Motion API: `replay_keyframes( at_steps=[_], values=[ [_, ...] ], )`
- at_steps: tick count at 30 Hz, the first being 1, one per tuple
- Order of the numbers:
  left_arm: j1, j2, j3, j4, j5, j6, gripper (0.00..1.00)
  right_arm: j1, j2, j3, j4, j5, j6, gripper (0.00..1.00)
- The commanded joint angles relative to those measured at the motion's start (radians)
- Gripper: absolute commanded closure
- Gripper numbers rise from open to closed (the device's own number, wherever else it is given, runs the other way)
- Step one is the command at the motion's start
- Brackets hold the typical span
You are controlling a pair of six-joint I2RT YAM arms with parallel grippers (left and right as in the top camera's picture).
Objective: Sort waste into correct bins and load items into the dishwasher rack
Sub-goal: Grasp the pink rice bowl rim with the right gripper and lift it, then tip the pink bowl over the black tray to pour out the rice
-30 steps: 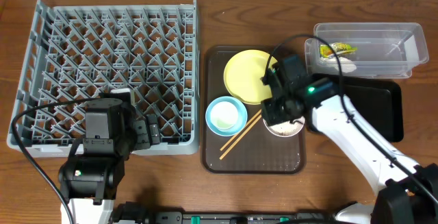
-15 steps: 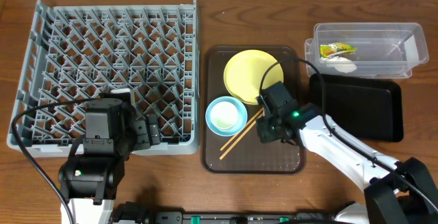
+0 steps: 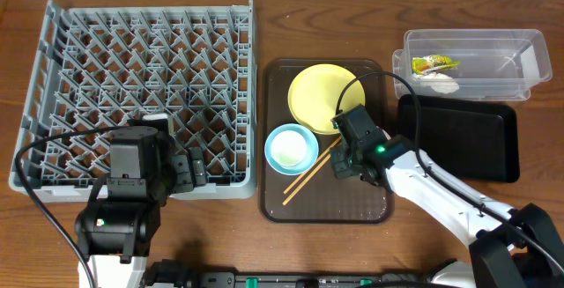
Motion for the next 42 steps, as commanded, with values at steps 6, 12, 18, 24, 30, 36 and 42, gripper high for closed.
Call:
replay_keyframes(
  at_steps=[6, 12, 18, 24, 30, 36, 42],
  values=[
    [0.005, -0.002, 0.023, -0.003, -0.004, 0.002, 0.07, -0.044, -0.105, 0.109, -0.034, -0.123, 0.059, 0.99],
    [0.005, -0.002, 0.023, -0.003, -0.004, 0.002, 0.07, -0.196, -0.212, 0.131, -0.058, -0.297, 0.059, 0.99],
    [0.005, -0.002, 0.023, -0.003, -0.004, 0.002, 0.07, -0.420, -0.230, 0.130, -0.110, -0.516, 0.045, 0.99],
    [0.005, -0.002, 0.023, -0.003, -0.004, 0.002, 0.07, -0.630, -0.226, 0.130, -0.122, -0.693, -0.007, 0.99],
    [0.005, -0.002, 0.023, -0.003, -0.004, 0.002, 0.07, -0.798, -0.206, 0.130, -0.164, -0.792, -0.071, 0.99],
    [0.005, -0.002, 0.023, -0.003, -0.004, 0.002, 0.07, -0.935, -0.111, 0.130, -0.162, -0.993, -0.127, 0.99],
    [0.005, -0.002, 0.023, -0.003, -0.004, 0.002, 0.07, -1.018, 0.015, 0.130, -0.140, -1.155, -0.173, 0.99]
  ],
)
